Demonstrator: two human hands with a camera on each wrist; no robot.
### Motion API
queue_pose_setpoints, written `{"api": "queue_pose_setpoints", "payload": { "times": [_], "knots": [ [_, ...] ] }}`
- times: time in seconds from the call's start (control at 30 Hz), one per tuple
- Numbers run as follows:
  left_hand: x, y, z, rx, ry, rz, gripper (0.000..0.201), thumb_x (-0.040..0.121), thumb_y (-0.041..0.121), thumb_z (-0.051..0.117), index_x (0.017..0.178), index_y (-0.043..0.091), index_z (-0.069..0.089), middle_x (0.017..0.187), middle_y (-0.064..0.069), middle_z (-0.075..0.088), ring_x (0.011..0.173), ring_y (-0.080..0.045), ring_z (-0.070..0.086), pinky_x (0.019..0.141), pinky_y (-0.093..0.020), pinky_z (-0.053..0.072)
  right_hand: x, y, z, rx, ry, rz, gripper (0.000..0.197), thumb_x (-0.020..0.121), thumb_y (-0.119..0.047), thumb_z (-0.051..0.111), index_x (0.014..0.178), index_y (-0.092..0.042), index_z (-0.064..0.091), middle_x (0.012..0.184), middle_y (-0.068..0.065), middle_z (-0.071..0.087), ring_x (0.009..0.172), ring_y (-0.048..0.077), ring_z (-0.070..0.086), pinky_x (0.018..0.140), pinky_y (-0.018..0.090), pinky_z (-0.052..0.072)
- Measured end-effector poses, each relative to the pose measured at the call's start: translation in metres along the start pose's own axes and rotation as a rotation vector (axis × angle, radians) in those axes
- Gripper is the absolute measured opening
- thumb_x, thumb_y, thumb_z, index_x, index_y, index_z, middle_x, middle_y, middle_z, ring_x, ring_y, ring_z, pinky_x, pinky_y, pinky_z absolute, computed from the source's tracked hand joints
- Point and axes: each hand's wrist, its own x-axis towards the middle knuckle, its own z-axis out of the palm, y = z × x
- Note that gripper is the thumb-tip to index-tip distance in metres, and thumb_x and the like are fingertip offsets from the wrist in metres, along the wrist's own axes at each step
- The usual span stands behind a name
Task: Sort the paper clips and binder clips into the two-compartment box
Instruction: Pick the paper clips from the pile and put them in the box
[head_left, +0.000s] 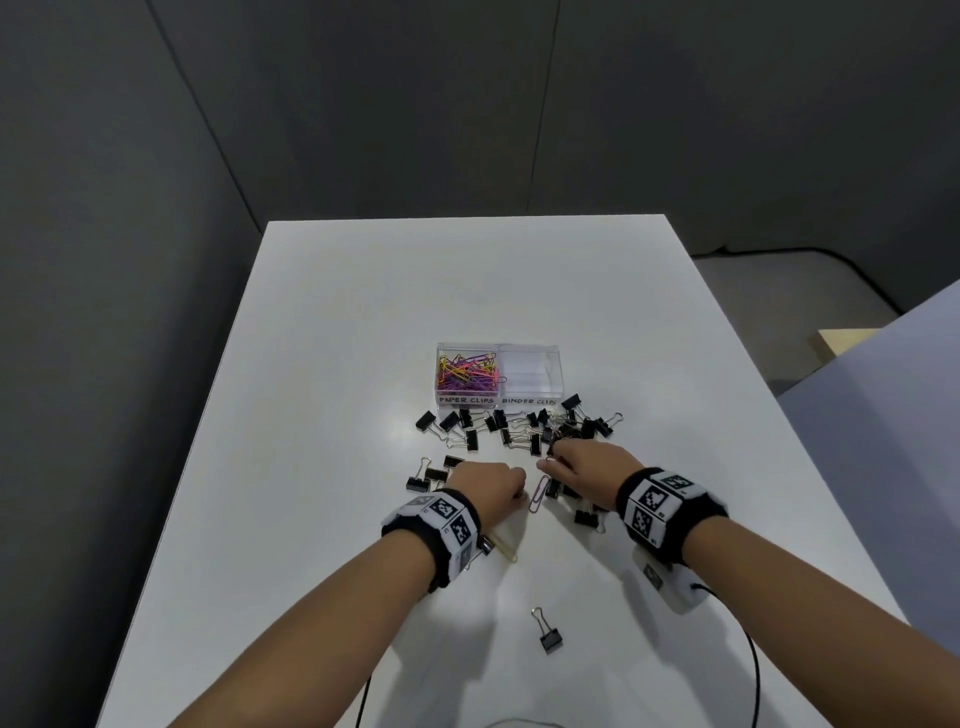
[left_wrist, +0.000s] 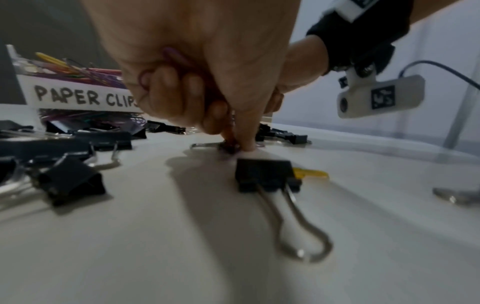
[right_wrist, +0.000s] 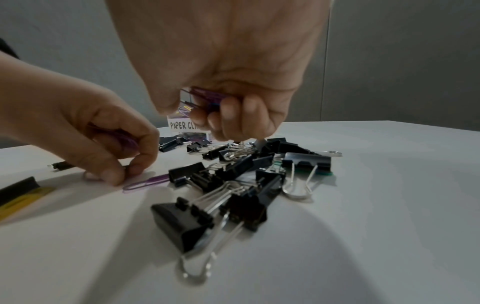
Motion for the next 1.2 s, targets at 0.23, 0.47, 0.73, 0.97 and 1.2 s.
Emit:
{"api": "queue_pose_setpoints", "payload": {
  "times": [0.23, 0.47, 0.73, 0.97, 1.2],
  "knots": [
    [-0.003, -0.024, -0.017, -0.264, 0.164, -0.11, 0.027, 0.099, 0.029, 0.036, 0.109, 0.015, 0.056, 0.114, -0.003, 0.058, 0.101, -0.021, 0.058, 0.086, -0.034, 0.046, 0.002, 0.0, 0.002, -0.085, 0.031, -0.165, 0.026, 0.099, -0.021, 0.036, 0.114, -0.016, 0.057, 0.118, 0.004, 0.058, 0.104, 0.024, 0.058, 0.081, 0.033, 0.045],
    [-0.008, -0.056, -0.015, -0.669, 0.208, -0.256, 0.018, 0.097, 0.028, 0.041, 0.091, 0.019, 0.056, 0.079, 0.006, 0.06, 0.068, -0.016, 0.053, 0.058, -0.024, 0.039, 0.007, -0.003, 0.011, -0.19, -0.033, -0.239, 0.022, 0.088, -0.019, 0.051, 0.108, -0.014, 0.059, 0.114, 0.005, 0.056, 0.107, 0.025, 0.057, 0.083, 0.037, 0.05],
    [-0.013, -0.062, -0.015, -0.682, 0.26, -0.313, 0.018, 0.098, 0.026, 0.039, 0.086, 0.02, 0.052, 0.084, 0.001, 0.068, 0.068, -0.013, 0.051, 0.06, -0.025, 0.037, 0.009, -0.004, 0.01, -0.245, -0.075, -0.207, 0.025, 0.093, -0.02, 0.045, 0.111, -0.006, 0.055, 0.119, 0.009, 0.053, 0.109, 0.026, 0.054, 0.085, 0.038, 0.048],
    [-0.02, -0.052, -0.013, -0.582, 0.173, -0.256, 0.025, 0.101, 0.03, 0.032, 0.095, 0.016, 0.052, 0.091, 0.0, 0.061, 0.084, -0.022, 0.054, 0.069, -0.026, 0.034, 0.003, -0.013, 0.006, -0.197, -0.054, -0.167, 0.01, 0.092, -0.021, 0.043, 0.094, -0.012, 0.044, 0.101, 0.013, 0.063, 0.077, 0.025, 0.051, 0.065, 0.031, 0.038],
    [-0.028, -0.025, -0.004, -0.271, -0.051, -0.09, 0.033, 0.099, 0.035, 0.037, 0.105, 0.007, 0.054, 0.102, -0.013, 0.068, 0.095, -0.03, 0.061, 0.083, -0.034, 0.046, -0.019, 0.013, 0.0, -0.018, 0.005, 0.029, 0.033, 0.095, -0.02, 0.041, 0.128, -0.017, 0.036, 0.097, 0.014, 0.066, 0.081, 0.028, 0.06, 0.069, 0.032, 0.041]
  ]
}}
